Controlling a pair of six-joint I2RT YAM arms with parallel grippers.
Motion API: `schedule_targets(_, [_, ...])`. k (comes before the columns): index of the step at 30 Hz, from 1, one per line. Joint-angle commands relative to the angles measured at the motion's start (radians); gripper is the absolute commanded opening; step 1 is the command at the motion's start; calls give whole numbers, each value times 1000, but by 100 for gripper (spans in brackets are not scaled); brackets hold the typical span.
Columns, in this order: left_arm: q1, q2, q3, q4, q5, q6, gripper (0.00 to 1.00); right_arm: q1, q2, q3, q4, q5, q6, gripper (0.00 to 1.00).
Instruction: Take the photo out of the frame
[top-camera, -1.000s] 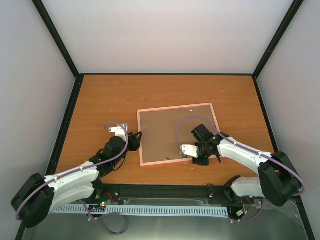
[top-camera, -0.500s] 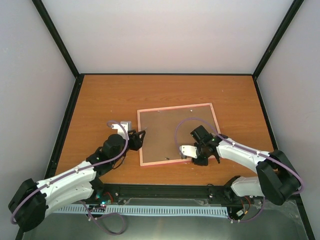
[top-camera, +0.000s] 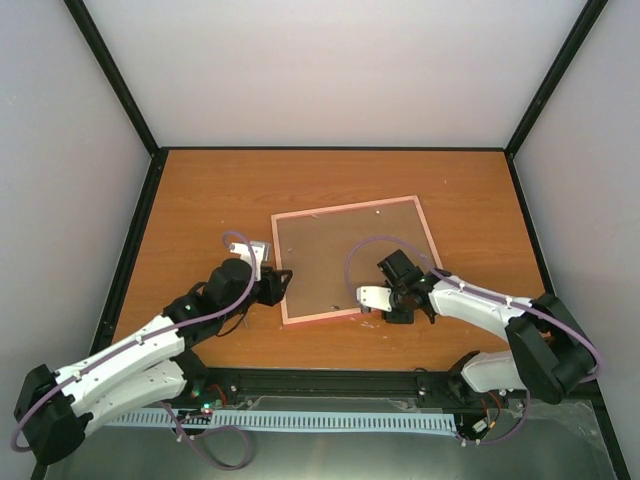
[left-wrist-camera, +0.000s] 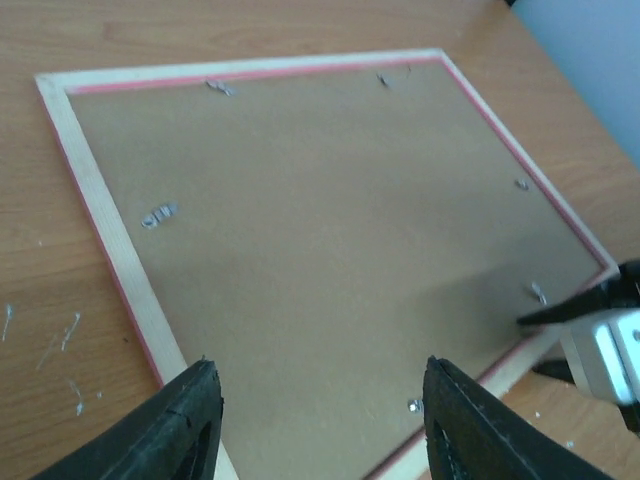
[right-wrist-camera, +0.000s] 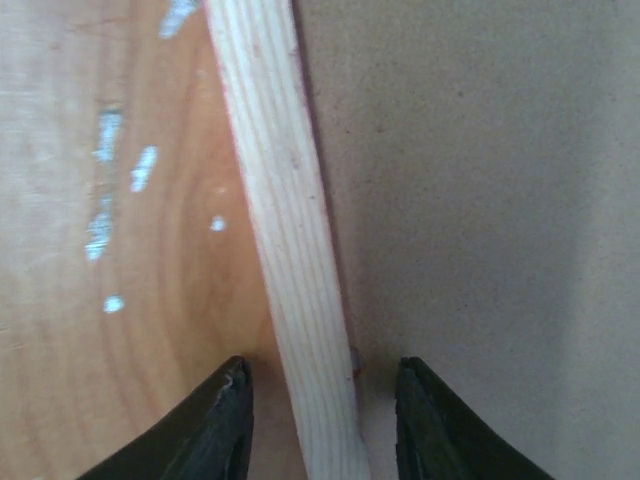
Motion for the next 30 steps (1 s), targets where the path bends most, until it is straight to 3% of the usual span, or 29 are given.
schedule_targets(1, [-24, 33, 116, -136, 58, 27, 55, 6, 62, -39, -15, 78, -18, 35])
schedule_targets(6, [-100, 92, 174, -161, 111, 121, 51, 6, -6, -53, -48, 73, -46, 17])
schedule_targets(13, [-369, 247, 254, -227, 16, 240, 51, 5, -186, 55, -212, 15, -104, 4])
schedule_targets(18, [-508, 316, 322, -258, -53, 282, 52, 5, -234, 168, -349, -61, -109, 3])
schedule_targets(30, [-664, 544, 512, -473, -360, 426, 55, 5, -287, 294, -515, -154, -56, 3])
